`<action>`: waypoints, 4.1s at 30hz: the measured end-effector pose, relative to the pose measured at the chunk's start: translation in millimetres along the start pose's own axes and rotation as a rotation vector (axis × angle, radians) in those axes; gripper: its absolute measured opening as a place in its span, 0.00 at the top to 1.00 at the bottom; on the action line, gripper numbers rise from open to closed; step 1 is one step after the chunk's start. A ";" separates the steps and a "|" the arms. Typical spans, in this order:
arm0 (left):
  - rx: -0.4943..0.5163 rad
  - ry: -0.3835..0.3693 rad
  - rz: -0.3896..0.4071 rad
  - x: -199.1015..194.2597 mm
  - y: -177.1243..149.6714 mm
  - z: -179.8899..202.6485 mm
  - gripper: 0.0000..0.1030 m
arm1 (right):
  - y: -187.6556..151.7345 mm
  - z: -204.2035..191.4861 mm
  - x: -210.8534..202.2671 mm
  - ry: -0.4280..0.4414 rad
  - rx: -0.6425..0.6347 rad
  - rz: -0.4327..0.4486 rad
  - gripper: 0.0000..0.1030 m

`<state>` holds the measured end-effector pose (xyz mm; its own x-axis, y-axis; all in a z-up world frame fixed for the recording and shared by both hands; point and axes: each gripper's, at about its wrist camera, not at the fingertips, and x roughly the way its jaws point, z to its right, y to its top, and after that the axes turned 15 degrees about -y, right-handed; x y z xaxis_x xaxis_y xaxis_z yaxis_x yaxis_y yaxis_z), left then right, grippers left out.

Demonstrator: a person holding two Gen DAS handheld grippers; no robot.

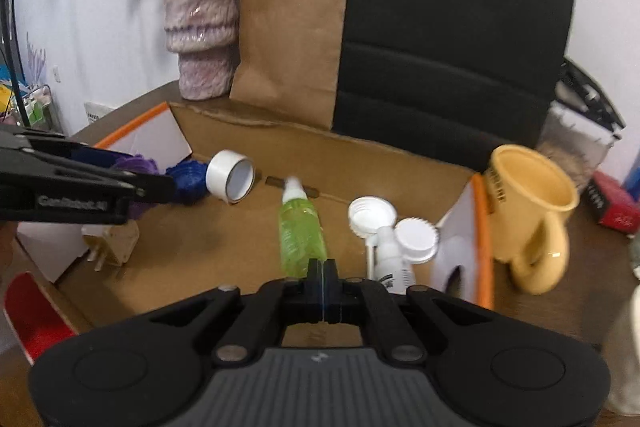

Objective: Organize rigid objects
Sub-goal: 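Lower both items into the box and open both tools, then withdraw both tools from the box toward the large white bottle, then close both tools on the large white labelled bottle, then carry the white bottle with both tools over into the box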

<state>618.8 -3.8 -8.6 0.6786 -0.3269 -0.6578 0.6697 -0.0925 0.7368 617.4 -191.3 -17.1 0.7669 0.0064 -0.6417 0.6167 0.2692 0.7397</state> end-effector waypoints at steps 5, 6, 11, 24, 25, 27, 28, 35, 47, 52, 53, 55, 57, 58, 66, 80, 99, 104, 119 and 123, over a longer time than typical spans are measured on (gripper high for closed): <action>-0.006 -0.018 -0.006 8.6 1.6 -1.8 0.35 | -10.9 -1.4 4.7 0.017 0.020 0.012 0.91; -0.009 -0.018 0.002 7.6 2.7 -1.4 0.29 | -11.7 -0.6 1.0 0.022 0.019 0.030 0.90; -0.030 -0.029 0.016 -4.4 6.6 2.9 0.29 | -6.6 5.7 -28.0 0.005 0.028 0.107 0.66; 0.032 -0.001 0.237 -139.3 -43.1 37.6 0.24 | -39.8 20.8 -153.4 -0.014 0.067 0.286 0.49; 0.030 0.007 0.259 -153.1 -51.5 41.7 0.24 | -45.9 20.9 -166.2 -0.013 0.078 0.303 0.49; 0.024 0.034 0.305 -181.8 -71.0 50.9 0.24 | -57.6 20.3 -189.2 -0.013 0.095 0.333 0.48; 0.019 0.043 0.322 -194.3 -80.2 54.8 0.24 | -64.9 20.1 -201.4 -0.011 0.105 0.347 0.47; 0.029 0.082 0.424 -268.1 -152.1 88.8 0.20 | -119.6 15.4 -269.2 0.009 0.161 0.419 0.34; 0.013 0.080 0.507 -353.6 -258.0 114.3 0.17 | -226.4 -8.0 -354.1 -0.008 0.205 0.455 0.26; 0.013 0.069 0.519 -377.0 -284.5 113.2 0.16 | -255.8 -21.4 -380.6 -0.038 0.197 0.461 0.23; 0.023 0.072 0.516 -379.3 -289.1 113.1 0.16 | -259.7 -23.4 -383.4 -0.043 0.200 0.459 0.23; 0.044 0.081 0.508 -381.7 -298.6 113.7 0.15 | -270.4 -29.7 -389.7 -0.056 0.204 0.457 0.23; 0.056 0.084 0.497 -381.2 -305.6 113.1 0.15 | -278.7 -35.9 -393.0 -0.065 0.205 0.448 0.23; 0.059 0.084 0.492 -380.5 -308.8 111.9 0.15 | -281.6 -38.6 -393.7 -0.068 0.206 0.441 0.23; 0.029 0.052 0.461 -367.5 -316.9 96.9 0.15 | -282.7 -51.9 -382.9 -0.081 0.180 0.386 0.23; -0.043 -0.082 0.306 -280.6 -273.8 99.1 0.17 | -235.6 -16.3 -302.1 -0.022 0.233 0.292 0.39; -0.266 -0.303 0.165 -151.6 -197.8 102.3 0.66 | -176.2 20.0 -154.6 0.253 0.381 0.098 0.63; -0.290 -0.306 0.178 -152.1 -200.6 98.6 0.66 | -183.4 27.5 -145.5 0.350 0.515 0.021 0.67; -0.162 -0.255 0.296 -234.4 -266.2 139.2 0.67 | -254.5 -4.0 -252.2 0.304 0.492 0.181 0.71; -0.114 -0.264 0.360 -258.6 -265.7 154.1 0.67 | -254.7 4.2 -282.3 0.295 0.492 0.267 0.71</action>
<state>218.9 -39.6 -10.2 0.7837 -0.5493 -0.2900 0.4444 0.1697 0.8796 244.6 -265.7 -23.5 0.8675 0.2967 -0.3994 0.4745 -0.2519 0.8435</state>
